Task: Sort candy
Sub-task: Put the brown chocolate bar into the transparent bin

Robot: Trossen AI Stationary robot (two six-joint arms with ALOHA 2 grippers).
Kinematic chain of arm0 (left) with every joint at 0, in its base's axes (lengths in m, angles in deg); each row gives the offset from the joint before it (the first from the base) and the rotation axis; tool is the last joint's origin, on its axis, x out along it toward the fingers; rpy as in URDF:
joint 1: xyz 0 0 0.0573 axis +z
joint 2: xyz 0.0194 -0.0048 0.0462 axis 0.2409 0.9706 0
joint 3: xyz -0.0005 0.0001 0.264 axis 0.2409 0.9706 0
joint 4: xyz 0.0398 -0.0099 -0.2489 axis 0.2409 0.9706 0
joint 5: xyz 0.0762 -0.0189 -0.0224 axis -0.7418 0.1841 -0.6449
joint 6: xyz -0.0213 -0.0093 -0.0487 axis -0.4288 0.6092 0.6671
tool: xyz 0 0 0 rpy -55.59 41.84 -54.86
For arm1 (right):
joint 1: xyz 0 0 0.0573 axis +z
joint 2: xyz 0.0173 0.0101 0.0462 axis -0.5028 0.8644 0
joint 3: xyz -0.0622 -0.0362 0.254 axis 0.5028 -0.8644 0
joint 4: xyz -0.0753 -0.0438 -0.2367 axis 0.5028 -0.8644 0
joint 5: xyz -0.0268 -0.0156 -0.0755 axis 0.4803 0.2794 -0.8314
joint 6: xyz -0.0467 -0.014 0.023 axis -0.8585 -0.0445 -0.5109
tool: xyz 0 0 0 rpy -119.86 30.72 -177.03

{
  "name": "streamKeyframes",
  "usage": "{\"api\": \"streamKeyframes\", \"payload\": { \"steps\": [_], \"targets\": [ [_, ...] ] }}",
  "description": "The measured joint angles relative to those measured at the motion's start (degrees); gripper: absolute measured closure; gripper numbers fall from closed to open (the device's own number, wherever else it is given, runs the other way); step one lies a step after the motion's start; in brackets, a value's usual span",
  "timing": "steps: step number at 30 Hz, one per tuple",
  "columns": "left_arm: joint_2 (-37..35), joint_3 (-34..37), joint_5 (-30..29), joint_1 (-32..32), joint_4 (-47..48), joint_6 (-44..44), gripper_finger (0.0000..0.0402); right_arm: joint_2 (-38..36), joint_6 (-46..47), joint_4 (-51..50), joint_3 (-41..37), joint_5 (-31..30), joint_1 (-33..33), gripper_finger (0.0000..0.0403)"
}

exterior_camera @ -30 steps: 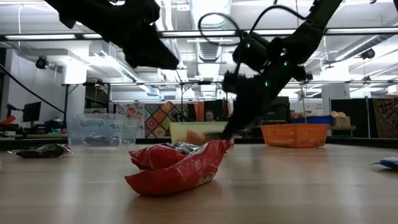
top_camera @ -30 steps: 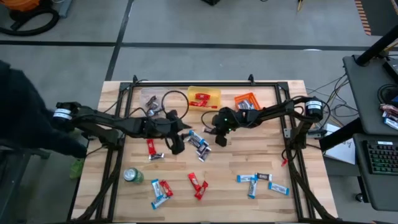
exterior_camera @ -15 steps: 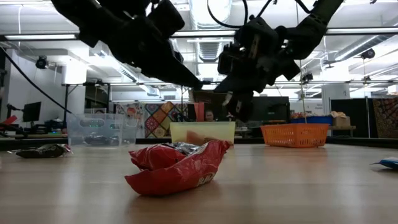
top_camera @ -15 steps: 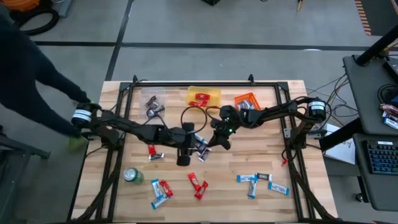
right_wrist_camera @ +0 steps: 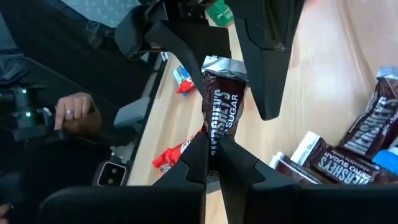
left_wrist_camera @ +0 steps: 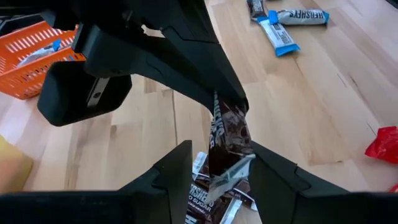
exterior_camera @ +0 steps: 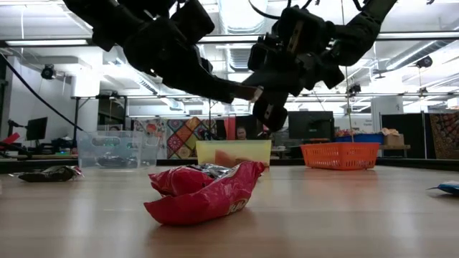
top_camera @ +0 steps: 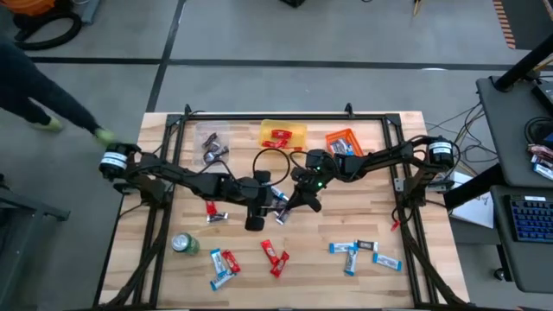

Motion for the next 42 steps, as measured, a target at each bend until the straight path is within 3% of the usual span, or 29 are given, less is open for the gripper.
{"api": "streamKeyframes", "payload": {
  "steps": [5, 13, 22, 27, 33, 37, 42],
  "targets": [
    [0.0, 0.0, 0.0, 0.0, -0.4, 0.0, 0.0290, 0.0, 0.1, -0.1, 0.0, -0.1, 0.0, 0.0390],
    [0.0, -0.2, 0.1, 0.0, -0.1, -0.4, 0.0392, 0.0, 0.0, -0.1, 0.0, -0.5, 0.0, 0.0383],
    [-1.2, -0.2, -1.0, 0.1, 5.3, 2.7, 0.0397, -0.5, 1.5, 0.0, 0.0, -2.1, -1.3, 0.0277],
    [-5.8, -0.2, -11.9, 0.3, 18.7, 9.0, 0.0394, -1.7, 2.8, -2.0, 0.0, -6.8, -2.9, 0.0233],
    [-13.0, -2.5, -28.5, 3.6, 46.4, 23.8, 0.0393, -4.5, 4.0, -1.9, 0.0, -12.6, -3.0, 0.0221],
    [-16.0, -3.5, -31.4, 10.4, 61.3, 33.0, 0.0393, -5.8, 3.8, -1.9, 0.0, -13.4, -2.8, 0.0225],
    [-16.9, -3.4, -31.4, 23.0, 62.7, 32.6, 0.0393, -6.7, 3.0, -2.0, 0.0, -14.5, -2.4, 0.0235]
  ]
}}
